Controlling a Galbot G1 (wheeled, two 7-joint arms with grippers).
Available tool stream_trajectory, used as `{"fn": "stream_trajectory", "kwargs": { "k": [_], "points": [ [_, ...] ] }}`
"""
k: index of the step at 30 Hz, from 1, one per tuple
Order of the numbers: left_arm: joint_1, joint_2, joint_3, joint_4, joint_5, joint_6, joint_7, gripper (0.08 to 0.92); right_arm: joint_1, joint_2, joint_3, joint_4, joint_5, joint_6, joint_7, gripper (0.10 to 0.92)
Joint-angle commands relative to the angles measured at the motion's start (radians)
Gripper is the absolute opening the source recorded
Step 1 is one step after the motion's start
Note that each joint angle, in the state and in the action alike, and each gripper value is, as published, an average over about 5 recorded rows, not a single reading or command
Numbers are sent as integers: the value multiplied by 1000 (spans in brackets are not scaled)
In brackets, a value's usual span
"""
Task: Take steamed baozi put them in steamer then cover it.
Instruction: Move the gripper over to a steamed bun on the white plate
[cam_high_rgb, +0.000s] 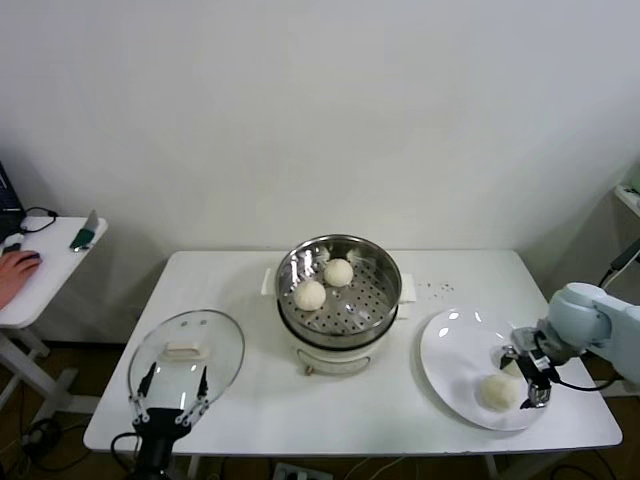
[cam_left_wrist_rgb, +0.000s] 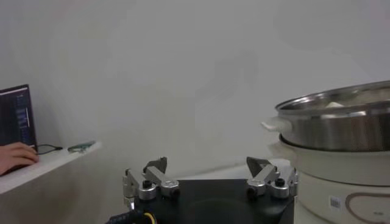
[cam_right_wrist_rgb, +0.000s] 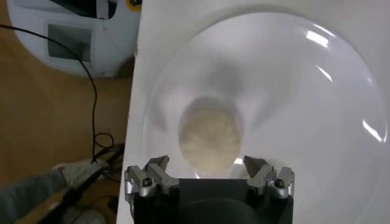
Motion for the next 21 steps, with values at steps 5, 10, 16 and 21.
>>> {"fn": "stream_trajectory", "kwargs": {
  "k": [5, 10, 16, 21],
  "points": [
    [-7, -2, 1, 14, 0, 1, -1, 823, -37, 98, -4, -71, -32, 1, 5, 823],
    [-6, -2, 0, 12, 0, 1, -1, 823, -29, 97, -20, -64, -26, 1, 0, 823],
    [-5, 0, -1, 6, 0, 2, 0, 823, -6, 81, -55, -52, -22, 4, -9, 819],
    [-2, 1, -2, 10, 0, -2, 0, 823, 4, 88, -69, -59, -28, 5, -10, 779]
  ]
}}
